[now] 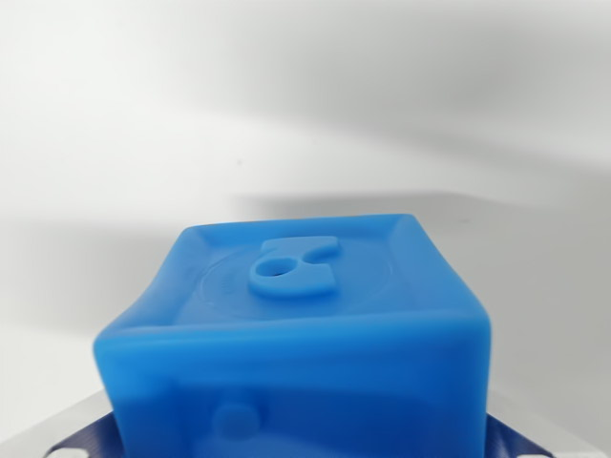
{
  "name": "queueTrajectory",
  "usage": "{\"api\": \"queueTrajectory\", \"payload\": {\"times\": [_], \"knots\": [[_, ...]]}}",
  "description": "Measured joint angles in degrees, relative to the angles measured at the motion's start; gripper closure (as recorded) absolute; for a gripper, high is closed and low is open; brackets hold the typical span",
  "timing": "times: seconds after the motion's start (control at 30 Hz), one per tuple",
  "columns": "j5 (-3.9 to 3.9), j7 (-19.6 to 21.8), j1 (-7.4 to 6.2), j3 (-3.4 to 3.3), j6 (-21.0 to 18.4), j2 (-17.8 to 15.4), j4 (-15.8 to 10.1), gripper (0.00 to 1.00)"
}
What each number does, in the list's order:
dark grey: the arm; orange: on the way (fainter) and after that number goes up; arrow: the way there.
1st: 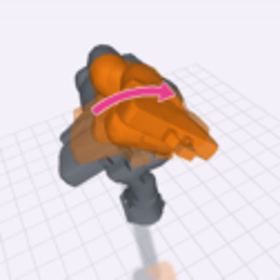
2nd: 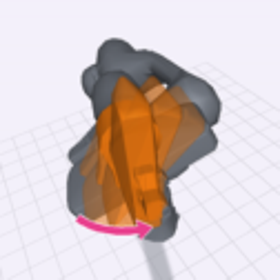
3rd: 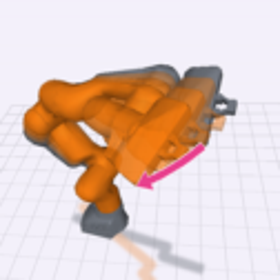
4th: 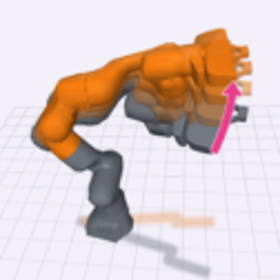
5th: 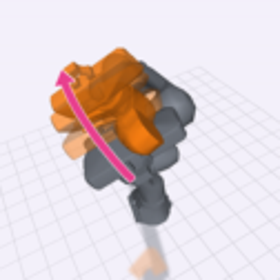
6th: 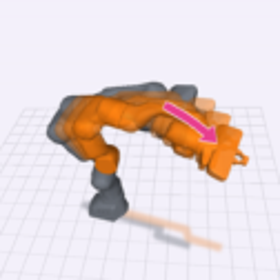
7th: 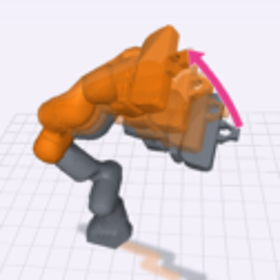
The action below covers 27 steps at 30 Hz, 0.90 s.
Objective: Stack cube
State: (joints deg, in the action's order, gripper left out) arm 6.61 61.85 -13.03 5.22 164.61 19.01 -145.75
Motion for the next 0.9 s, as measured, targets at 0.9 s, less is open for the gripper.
{"api": "queueTrajectory", "payload": {"times": [0.9], "knots": [[-4.43, -3.7, 1.17, 1.96, -10.4, -12.5, -1.5, 1.00]]}}
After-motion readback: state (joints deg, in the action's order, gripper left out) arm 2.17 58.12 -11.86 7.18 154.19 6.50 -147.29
